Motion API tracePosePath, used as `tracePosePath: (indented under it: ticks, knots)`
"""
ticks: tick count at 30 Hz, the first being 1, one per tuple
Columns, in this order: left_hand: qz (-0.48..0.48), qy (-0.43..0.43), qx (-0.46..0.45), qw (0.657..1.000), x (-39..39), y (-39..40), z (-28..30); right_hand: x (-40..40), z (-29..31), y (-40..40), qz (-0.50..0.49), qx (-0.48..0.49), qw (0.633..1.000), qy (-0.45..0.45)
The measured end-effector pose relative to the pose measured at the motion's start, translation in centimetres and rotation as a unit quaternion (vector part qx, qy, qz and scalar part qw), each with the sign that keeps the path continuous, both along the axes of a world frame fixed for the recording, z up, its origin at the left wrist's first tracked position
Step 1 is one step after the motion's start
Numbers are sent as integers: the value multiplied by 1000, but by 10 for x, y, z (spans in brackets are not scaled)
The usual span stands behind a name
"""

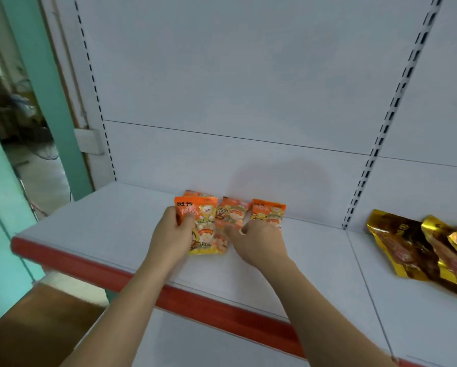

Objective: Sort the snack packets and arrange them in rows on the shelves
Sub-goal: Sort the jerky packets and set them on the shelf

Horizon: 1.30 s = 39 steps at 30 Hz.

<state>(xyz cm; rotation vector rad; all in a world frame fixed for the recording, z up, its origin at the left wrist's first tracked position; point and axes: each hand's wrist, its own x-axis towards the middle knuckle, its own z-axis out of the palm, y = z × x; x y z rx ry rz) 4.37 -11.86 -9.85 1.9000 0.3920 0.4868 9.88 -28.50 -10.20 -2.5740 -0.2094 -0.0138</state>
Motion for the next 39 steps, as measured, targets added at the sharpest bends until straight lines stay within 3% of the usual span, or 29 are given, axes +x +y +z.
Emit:
tracePosePath:
  ticks: [3,5,10,12,16,19,21,24,27,31,33,36,39]
  knots:
    - [2,7,21,1000,6,18,-5,10,-7,22,-11,-50,999,-3]
    - [4,3,36,999,14,32,-9,10,-6,26,-18,-25,1000,-8]
    - [4,-19,18,1000,36,57,-9,7,8,15,-105,195,969,-106]
    - [-41,-22,-10,999,43,54,-7,1,10,26,-89,256,955,-117]
    - [-168,4,-132,977,50,43,-7,-11,1,64,-66,212,967,-127]
    - [-168,-14,-48,985,55,44,-11,-8,-5,65,-91,184,966,-156]
    - [-154,-9,-47,987,61,50,-11,3,-4,50,-158,103,970,-152]
    - [-172,12,-66,983,66,56,-13,24,-5,20,-240,-67,968,-38]
    - [-188,26,-79,979,69,57,-14,40,-9,7,-227,-106,968,19]
    - [-171,38,-89,981,76,58,-12,40,-6,1,-236,-39,969,-55]
    - [-158,30,-81,984,78,58,-9,32,-1,1,-236,55,963,-118]
    - [-148,18,-103,983,83,53,-6,12,8,31,-129,205,952,-189]
    - [-174,13,-169,970,82,47,-3,0,2,69,-8,166,957,-236]
